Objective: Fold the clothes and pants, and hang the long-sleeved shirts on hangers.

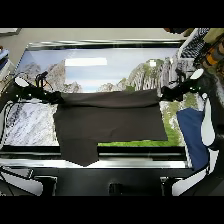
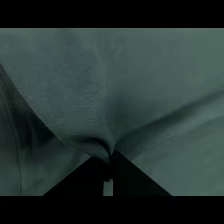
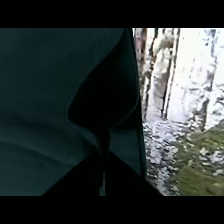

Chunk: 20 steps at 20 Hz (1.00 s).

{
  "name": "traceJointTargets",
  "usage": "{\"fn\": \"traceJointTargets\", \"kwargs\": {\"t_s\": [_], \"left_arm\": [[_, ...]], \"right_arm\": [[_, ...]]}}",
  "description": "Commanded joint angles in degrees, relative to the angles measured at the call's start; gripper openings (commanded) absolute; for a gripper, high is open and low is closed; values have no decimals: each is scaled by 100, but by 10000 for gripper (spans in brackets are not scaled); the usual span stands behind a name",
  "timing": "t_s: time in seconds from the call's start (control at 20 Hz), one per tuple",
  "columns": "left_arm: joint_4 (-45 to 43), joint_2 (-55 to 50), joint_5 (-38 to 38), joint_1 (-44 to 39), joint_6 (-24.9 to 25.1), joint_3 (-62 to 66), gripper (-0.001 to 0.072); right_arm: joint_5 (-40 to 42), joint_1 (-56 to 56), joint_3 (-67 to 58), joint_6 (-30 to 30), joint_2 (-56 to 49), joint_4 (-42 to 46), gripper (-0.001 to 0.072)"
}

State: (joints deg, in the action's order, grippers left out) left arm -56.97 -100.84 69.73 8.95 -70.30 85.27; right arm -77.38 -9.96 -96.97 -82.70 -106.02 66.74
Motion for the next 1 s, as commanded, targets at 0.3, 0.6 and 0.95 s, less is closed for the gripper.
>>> {"fn": "traceJointTargets", "kwargs": {"t_s": [0.3,0.6,0.95], "left_arm": [[-101,-20,293,-2,-214,-190,238],[-212,579,1180,501,-487,-236,471],[-22,3233,922,1690,-826,-3731,470]], "right_arm": [[-280,348,151,-413,-11,866,165],[-1451,79,155,-24,772,542,431],[-664,-1351,2894,826,3296,-914,429]]}}
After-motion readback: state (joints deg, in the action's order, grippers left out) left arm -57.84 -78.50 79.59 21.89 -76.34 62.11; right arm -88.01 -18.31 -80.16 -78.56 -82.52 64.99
